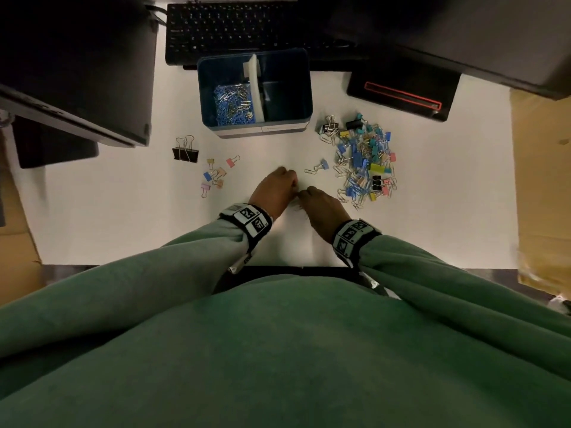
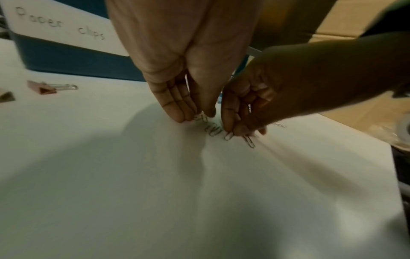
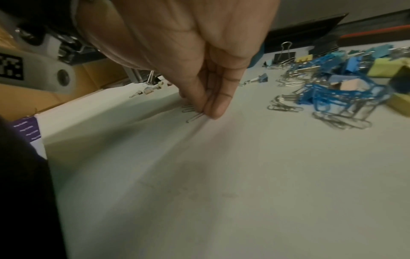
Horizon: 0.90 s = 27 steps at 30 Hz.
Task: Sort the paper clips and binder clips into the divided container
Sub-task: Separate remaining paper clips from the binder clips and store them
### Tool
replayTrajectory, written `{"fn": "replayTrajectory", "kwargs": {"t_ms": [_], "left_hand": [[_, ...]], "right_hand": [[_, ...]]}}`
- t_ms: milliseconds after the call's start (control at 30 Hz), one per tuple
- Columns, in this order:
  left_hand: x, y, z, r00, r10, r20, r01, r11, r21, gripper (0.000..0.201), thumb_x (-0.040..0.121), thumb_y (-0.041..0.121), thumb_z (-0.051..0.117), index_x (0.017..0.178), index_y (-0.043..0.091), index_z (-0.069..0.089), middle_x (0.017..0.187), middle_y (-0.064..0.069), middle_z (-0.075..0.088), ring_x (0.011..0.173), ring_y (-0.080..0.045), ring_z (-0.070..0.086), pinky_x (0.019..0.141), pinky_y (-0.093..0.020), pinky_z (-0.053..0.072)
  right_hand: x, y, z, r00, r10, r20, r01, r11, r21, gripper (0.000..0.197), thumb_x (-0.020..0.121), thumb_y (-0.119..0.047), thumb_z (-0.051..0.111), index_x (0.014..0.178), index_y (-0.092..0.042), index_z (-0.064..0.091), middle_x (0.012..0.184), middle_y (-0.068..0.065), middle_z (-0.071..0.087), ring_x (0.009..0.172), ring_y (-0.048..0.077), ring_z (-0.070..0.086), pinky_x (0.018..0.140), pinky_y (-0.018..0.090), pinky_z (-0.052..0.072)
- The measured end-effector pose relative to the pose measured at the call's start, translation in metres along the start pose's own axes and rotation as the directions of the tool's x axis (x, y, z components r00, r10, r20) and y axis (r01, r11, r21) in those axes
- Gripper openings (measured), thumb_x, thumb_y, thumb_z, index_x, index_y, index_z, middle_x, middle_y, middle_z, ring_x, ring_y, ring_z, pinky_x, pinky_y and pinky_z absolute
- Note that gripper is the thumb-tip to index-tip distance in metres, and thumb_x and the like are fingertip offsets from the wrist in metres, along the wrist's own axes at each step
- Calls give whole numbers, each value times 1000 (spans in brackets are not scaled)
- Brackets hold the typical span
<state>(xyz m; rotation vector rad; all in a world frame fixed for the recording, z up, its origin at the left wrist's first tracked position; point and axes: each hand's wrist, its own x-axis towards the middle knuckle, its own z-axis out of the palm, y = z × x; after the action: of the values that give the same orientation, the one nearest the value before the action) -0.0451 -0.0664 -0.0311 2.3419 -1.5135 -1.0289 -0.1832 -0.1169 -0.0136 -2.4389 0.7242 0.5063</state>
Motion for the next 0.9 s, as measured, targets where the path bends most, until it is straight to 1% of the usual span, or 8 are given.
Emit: {"fn": "replayTrajectory", "kwargs": {"t_ms": [100, 200, 300, 467, 567, 633, 700, 900], "left_hand": [[-3, 2, 9, 1000, 25, 6, -26, 995, 94, 31, 86, 19, 64, 110, 2, 55, 111, -15, 54, 99, -29, 54, 83, -33, 44], [-5, 3, 13, 998, 57, -10, -55, 991, 122, 28, 90, 16, 60, 113, 1, 55, 114, -16, 54, 102, -31, 54, 84, -36, 45], [-5, 0, 12, 995, 91, -34, -85, 985, 150, 16, 92, 9, 56, 105, -1, 57, 106, -19, 56, 94, -34, 57, 77, -41, 50], [-7, -1, 9, 989, 140, -42, -128, 971, 204, 14, 91, 7, 56, 98, -5, 58, 98, -24, 57, 86, -39, 57, 67, -45, 49], [-7, -1, 6, 985, 170, 10, -167, 950, 264, 9, 80, -3, 65, 87, -6, 60, 84, -25, 59, 71, -40, 60, 58, -41, 50], [-6, 1, 4, 985, 168, 30, -169, 930, 327, 6, 85, -1, 59, 90, -5, 59, 87, -24, 59, 74, -40, 60, 62, -41, 46], [-7, 1, 3, 989, 144, 19, -141, 923, 358, 15, 94, 6, 46, 99, -3, 57, 98, -22, 59, 85, -38, 59, 72, -42, 41], [-10, 5, 2, 998, 43, 40, -54, 946, 320, 21, 95, 9, 41, 107, -1, 54, 109, -19, 58, 96, -36, 58, 81, -38, 39]], "right_hand": [[1, 11, -5, 1000, -9, -23, 9, 1000, -12, 20, 86, 5, 50, 103, -3, 55, 99, 16, 56, 86, 35, 60, 63, 36, 42], [1, 26, -14, 999, -17, -28, 18, 999, 45, 7, 93, -6, 50, 99, -5, 54, 94, 13, 55, 79, 32, 59, 63, 30, 36], [-4, 39, -18, 1000, -8, -23, 11, 989, 148, 20, 93, -21, 58, 108, -9, 54, 107, 10, 52, 85, 26, 57, 73, 35, 47], [-12, 42, -8, 990, -125, 57, 125, 992, 13, 53, 85, -21, 69, 130, -8, 46, 123, 13, 47, 101, 30, 57, 84, 43, 53], [-2, 37, -3, 986, -166, 20, 166, 986, -27, 44, 84, -17, 69, 123, -5, 52, 119, 15, 50, 101, 32, 57, 81, 46, 54], [4, 31, -3, 980, -195, 32, 196, 979, -55, 25, 88, -11, 62, 111, -3, 57, 112, 16, 52, 96, 33, 57, 76, 47, 53], [7, 25, -2, 975, -215, 59, 221, 969, -108, 13, 91, -6, 55, 103, -2, 59, 107, 17, 54, 92, 34, 57, 72, 48, 52], [9, 20, -9, 983, -153, 106, 169, 972, -164, 19, 93, -11, 50, 108, -2, 56, 105, 15, 56, 88, 33, 60, 71, 40, 49]]}}
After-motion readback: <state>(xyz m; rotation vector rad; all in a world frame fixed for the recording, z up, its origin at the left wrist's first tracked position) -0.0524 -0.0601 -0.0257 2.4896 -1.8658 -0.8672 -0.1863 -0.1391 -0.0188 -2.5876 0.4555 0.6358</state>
